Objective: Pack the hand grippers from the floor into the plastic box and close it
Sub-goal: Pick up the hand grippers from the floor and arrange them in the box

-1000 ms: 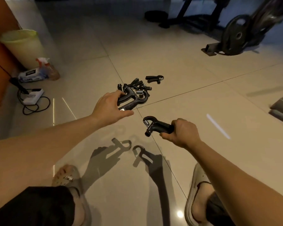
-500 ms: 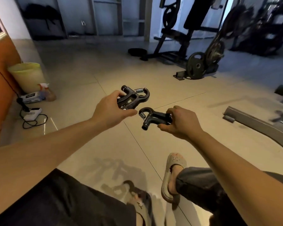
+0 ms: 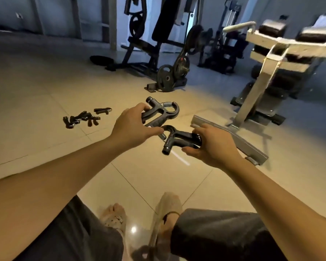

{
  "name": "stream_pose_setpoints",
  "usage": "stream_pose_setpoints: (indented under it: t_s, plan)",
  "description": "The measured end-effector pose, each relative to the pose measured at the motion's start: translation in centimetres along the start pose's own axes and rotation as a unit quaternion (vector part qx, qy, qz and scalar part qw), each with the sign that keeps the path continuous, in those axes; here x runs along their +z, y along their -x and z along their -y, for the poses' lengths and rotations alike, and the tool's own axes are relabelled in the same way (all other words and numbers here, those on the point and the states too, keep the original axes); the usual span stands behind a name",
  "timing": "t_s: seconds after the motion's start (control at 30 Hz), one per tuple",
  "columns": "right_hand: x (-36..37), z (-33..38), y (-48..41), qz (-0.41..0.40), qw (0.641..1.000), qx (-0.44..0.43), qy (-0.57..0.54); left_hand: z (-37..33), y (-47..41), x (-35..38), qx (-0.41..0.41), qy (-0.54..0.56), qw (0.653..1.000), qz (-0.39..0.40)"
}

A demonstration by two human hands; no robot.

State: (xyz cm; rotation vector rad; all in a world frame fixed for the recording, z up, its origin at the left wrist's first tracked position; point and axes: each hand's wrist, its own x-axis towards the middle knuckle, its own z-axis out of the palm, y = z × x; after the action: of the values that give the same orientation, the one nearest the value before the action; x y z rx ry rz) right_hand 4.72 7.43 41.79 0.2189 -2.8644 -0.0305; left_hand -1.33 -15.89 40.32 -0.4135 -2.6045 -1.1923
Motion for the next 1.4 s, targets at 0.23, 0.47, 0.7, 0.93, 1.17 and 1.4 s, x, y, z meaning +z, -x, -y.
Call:
stream_pose_setpoints:
  t_s: [0.23,0.47,0.7,0.93,1.17,1.4]
  plan:
    - [-3.5,-7.1,8.4,0.070,0.993,0.053,0.075,-7.0,2.8,7.3,0.074,-0.002,0.993,0.087]
    - [-1.7,-13.7,19.8,0.095,0.985,0.137,0.045,-13.8,6.9,15.6,0.108,0.002,0.976,0.187]
    - [-1.4,-20.8,29.4,0.096,0.973,0.208,0.032,-22.1,10.8,22.0,0.111,0.007,0.967,0.228]
    - [-1.7,-25.0,31.5,0.077,0.967,0.243,0.008,-22.5,14.0,24.1,0.133,0.002,0.958,0.253]
    - [-0.7,-28.7,35.0,0.111,0.944,0.310,0.012,-26.2,11.6,28.9,0.147,0.022,0.954,0.262]
    - [5.8,-30.9,39.6,0.086,0.911,0.401,-0.042,-25.6,11.2,34.5,0.168,-0.023,0.933,0.317]
